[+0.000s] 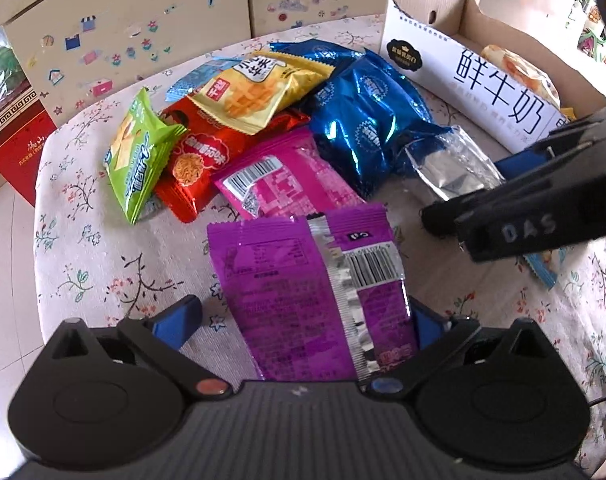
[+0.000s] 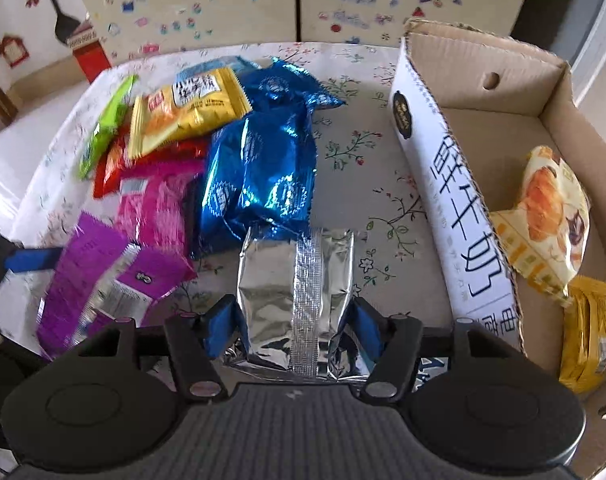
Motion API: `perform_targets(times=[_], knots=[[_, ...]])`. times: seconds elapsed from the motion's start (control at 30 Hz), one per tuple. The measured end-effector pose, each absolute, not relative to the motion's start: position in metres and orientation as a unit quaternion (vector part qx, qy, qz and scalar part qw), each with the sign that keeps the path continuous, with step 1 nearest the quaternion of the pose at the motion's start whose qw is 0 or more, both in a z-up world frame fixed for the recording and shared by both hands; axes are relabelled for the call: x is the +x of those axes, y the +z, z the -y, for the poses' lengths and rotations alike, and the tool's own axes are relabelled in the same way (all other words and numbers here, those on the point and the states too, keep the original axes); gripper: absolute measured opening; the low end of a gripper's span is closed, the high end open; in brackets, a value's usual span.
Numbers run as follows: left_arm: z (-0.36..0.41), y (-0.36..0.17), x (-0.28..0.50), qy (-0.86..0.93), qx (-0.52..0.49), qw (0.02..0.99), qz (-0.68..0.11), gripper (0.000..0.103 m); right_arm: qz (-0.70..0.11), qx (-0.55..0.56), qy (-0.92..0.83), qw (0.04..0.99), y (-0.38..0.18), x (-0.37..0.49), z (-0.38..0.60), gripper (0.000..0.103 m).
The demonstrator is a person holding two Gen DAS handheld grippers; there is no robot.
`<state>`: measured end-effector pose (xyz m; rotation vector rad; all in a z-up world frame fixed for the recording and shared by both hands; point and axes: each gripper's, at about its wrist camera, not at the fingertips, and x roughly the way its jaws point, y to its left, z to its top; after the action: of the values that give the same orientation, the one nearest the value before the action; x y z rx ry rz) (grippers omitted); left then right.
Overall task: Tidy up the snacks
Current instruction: 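Grasp the purple packet with the left gripper while the right grasps the silver foil packet, then carry the purple and silver packets toward the cardboard box with both grippers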
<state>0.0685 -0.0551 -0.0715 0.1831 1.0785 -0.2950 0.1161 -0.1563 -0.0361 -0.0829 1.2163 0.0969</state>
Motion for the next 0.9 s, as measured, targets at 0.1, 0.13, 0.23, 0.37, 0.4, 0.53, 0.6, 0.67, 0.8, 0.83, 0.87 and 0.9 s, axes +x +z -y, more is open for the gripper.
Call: perform_targets(times=[0.1, 0.13, 0.23, 0.37, 0.4, 0.53, 0.6, 0.67, 0.8, 0.83, 0.87, 0.9], knots=[[0.056, -0.072, 0.067, -0.138, 0.086, 0.846, -0.508, 0.103, -0.567, -0.060, 0.047, 0.820, -0.039, 0.115, 0.151, 0.069], [0.056, -0.072, 0.067, -0.138, 0.086, 0.847, -0.507, 0.103, -0.567, -0.062, 0.047, 0.820, -0.039, 0.115, 0.150, 0.069], [0.056, -0.071, 0.065, -0.136, 0.086, 0.848, -0.506, 0.103, -0.565, -0.064, 0.049, 0.821, -0.040, 0.116, 0.151, 0.069], [0.057, -0.071, 0.065, -0.137, 0.087, 0.847, -0.506, 0.103, -0.563, -0.067, 0.052, 0.822, -0.040, 0.115, 0.150, 0.065], [0.057, -0.071, 0.065, -0.136, 0.087, 0.847, -0.507, 0.103, -0.563, -0.068, 0.052, 0.822, -0.038, 0.113, 0.150, 0.064], [0.059, -0.067, 0.064, -0.147, 0.087, 0.847, -0.503, 0.090, -0.560, -0.078, 0.058, 0.822, -0.036, 0.108, 0.148, 0.063], [0.062, -0.063, 0.062, -0.158, 0.089, 0.848, -0.498, 0.073, -0.559, -0.081, 0.061, 0.823, -0.034, 0.105, 0.148, 0.062], [0.063, -0.060, 0.062, -0.161, 0.090, 0.849, -0.496, 0.070, -0.555, -0.083, 0.065, 0.825, -0.031, 0.102, 0.147, 0.062], [0.058, -0.054, 0.062, -0.164, 0.075, 0.852, -0.492, 0.070, -0.548, -0.078, 0.074, 0.829, -0.022, 0.097, 0.149, 0.062], [0.056, -0.051, 0.062, -0.164, 0.069, 0.854, -0.489, 0.070, -0.546, -0.076, 0.076, 0.831, -0.019, 0.095, 0.150, 0.062], [0.053, -0.047, 0.061, -0.163, 0.064, 0.857, -0.485, 0.070, -0.543, -0.075, 0.078, 0.833, -0.016, 0.094, 0.151, 0.062], [0.051, -0.044, 0.061, -0.163, 0.061, 0.860, -0.480, 0.070, -0.540, -0.075, 0.080, 0.834, -0.013, 0.093, 0.153, 0.062]])
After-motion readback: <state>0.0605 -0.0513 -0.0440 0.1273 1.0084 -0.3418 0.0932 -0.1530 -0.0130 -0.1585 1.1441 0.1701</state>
